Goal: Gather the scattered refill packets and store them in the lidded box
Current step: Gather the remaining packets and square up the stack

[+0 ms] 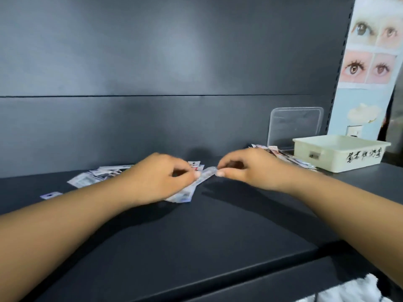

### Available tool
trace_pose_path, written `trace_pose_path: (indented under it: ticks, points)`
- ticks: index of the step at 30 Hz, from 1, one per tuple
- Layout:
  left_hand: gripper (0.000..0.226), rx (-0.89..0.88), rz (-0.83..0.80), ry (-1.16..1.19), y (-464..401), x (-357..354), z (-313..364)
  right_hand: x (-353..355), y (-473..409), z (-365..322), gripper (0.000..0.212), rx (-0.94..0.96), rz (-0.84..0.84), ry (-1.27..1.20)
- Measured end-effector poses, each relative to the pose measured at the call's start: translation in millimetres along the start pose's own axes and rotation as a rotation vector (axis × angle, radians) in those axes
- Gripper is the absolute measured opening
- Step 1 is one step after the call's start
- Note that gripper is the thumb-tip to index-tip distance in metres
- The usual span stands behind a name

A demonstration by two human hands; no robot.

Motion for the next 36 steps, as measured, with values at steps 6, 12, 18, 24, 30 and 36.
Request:
trace_pose_path:
  ticks: [6,12,18,24,30,36]
  points:
    - [0.064,-0.269,0.001,-0.410,60.0,51.0,-106.3,-49.9,-47.3,-58.3,0.032,-0.147,-0.120,-0.164]
    - [0.084,-0.185,-0.123,-0.434,78.9,72.8,-179.7,-87.3,-89.7,-107.9,0.056,-0.325,-0.268,-0.097]
    - [0.045,-0.026,-0.225,-0.263,79.1,88.2,-196.5,-111.1,-139.4,-143.3,0.091,-0.394,-0.389,-0.158]
    - [0.052,0.136,-0.209,-0.184,79.0,104.9,-214.5,-139.2,-149.2,-151.8,0.096,-0.224,-0.389,-0.095]
    - [0.076,0.289,-0.171,-0.084,75.8,110.6,-230.9,-122.9,-152.7,-153.5,0.035,-0.259,-0.341,-0.053]
    - [0.059,0.337,-0.119,0.103,77.7,104.2,-218.1,-111.0,-145.7,-145.1,0.022,-0.357,-0.224,-0.324]
Point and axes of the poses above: each hand's wrist, its own y-axis away from the middle knuckle, its own x-axis out of the back of the hand, z = x × y, the point moved 1 cm from there along -y, towards the middle knuckle, and after that the axes turned 13 degrees about x, right-handed, at the moved point
